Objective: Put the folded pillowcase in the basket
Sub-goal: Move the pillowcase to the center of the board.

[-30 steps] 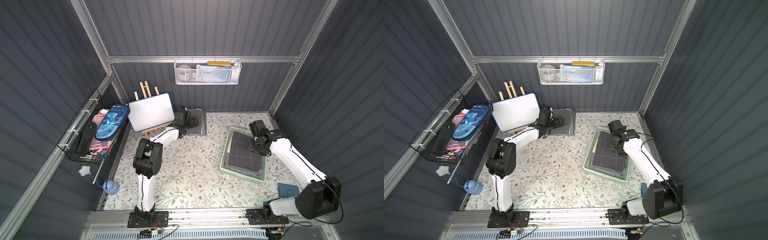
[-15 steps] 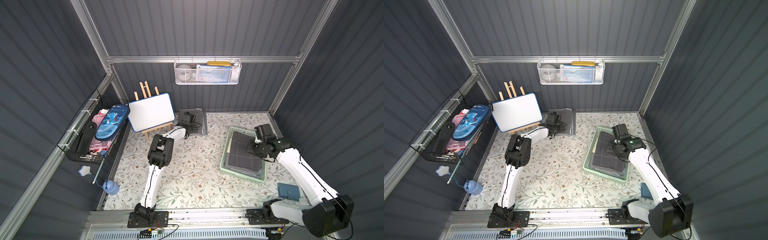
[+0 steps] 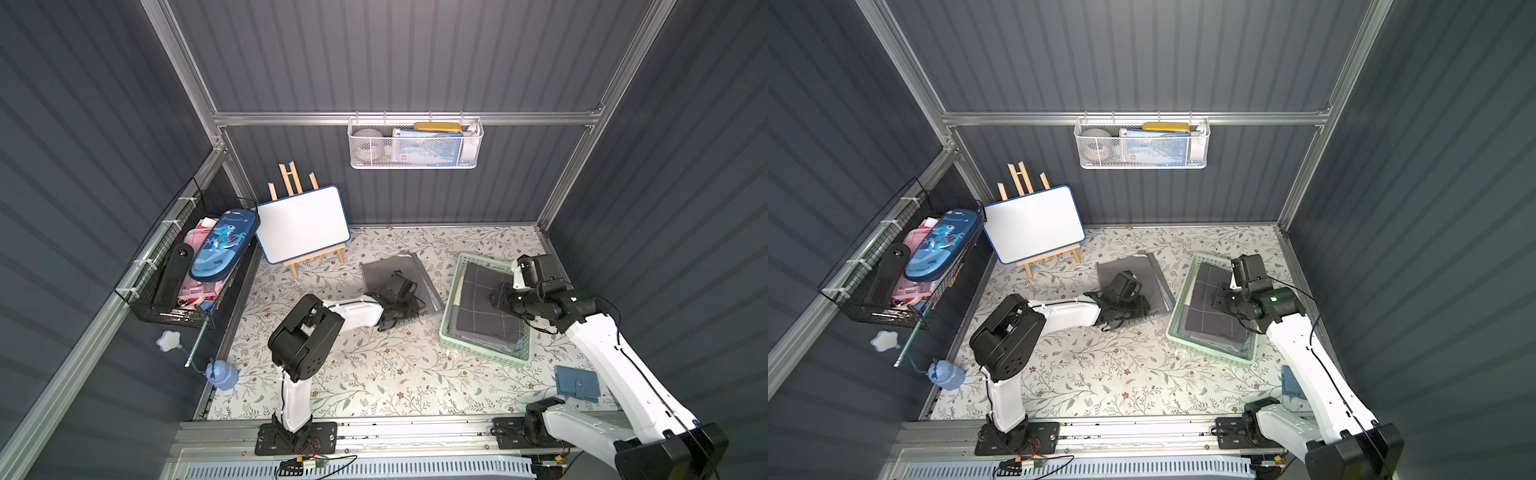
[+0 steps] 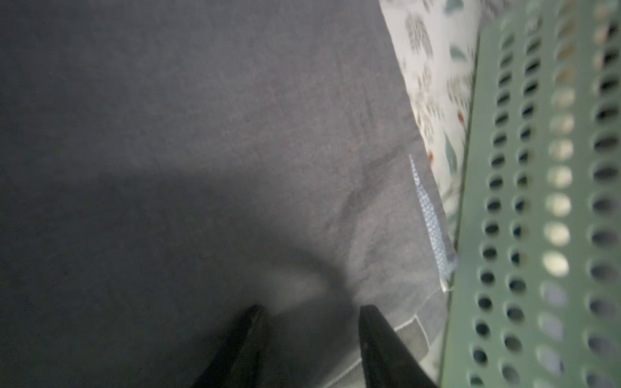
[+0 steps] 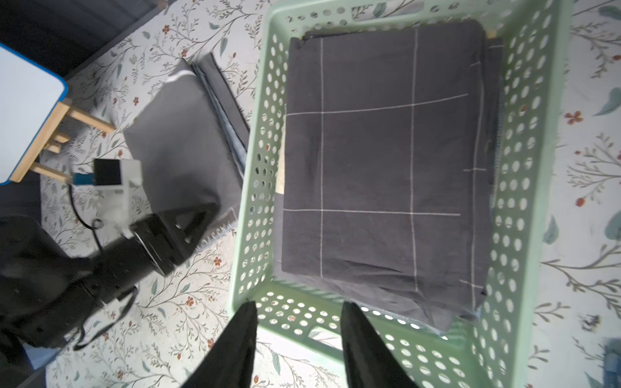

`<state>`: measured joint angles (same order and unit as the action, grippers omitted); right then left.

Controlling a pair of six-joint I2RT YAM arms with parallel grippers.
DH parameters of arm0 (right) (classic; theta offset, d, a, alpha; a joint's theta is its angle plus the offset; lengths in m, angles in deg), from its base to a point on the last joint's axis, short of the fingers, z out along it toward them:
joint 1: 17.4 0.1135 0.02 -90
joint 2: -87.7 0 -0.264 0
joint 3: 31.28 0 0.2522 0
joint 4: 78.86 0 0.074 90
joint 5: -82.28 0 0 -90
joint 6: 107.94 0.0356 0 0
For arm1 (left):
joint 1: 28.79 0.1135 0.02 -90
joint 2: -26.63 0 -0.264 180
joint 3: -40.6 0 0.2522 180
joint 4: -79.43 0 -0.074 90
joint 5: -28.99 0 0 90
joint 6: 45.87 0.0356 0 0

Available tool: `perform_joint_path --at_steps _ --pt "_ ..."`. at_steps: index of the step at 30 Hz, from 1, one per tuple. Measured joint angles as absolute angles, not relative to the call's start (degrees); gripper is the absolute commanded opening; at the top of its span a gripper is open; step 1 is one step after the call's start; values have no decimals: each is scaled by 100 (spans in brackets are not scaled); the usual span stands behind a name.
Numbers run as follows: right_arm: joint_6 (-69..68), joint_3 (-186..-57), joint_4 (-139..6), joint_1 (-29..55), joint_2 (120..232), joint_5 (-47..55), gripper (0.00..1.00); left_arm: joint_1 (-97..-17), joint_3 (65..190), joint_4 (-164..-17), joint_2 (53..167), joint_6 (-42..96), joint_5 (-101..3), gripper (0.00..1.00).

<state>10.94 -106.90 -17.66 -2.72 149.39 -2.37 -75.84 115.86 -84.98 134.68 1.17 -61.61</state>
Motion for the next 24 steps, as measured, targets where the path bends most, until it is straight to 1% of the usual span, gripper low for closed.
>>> perform_joint_path --at_steps 3,5,9,14,17,19,21,24 --pt "1230 -10609 -1851 126 14865 -130 46 -8200 11127 -8387 13051 -477 -6126 55" --pt "1328 -10609 -1938 517 14963 -80 46 -8410 10788 -8321 12729 -823 -6056 57" --pt "1544 -10612 -2314 1199 15529 150 47 -8451 10104 -7943 11936 -1452 -5949 59" --pt "1820 -10692 -2832 1457 16736 585 46 -8430 9625 -7351 11114 -2014 -5897 61" --pt "1866 -10996 -2887 1798 17484 733 47 -8430 9474 -7016 10686 -2270 -5888 62" --pt "1861 -11226 -2885 2027 17846 770 53 -8430 9457 -6730 10373 -2423 -5919 62" --pt "1811 -11355 -2917 2244 18095 764 57 -8430 9448 -6476 9921 -2593 -5956 63" --pt "1728 -11350 -2891 2482 18244 611 58 -8430 9380 -6328 9182 -2827 -5954 62"
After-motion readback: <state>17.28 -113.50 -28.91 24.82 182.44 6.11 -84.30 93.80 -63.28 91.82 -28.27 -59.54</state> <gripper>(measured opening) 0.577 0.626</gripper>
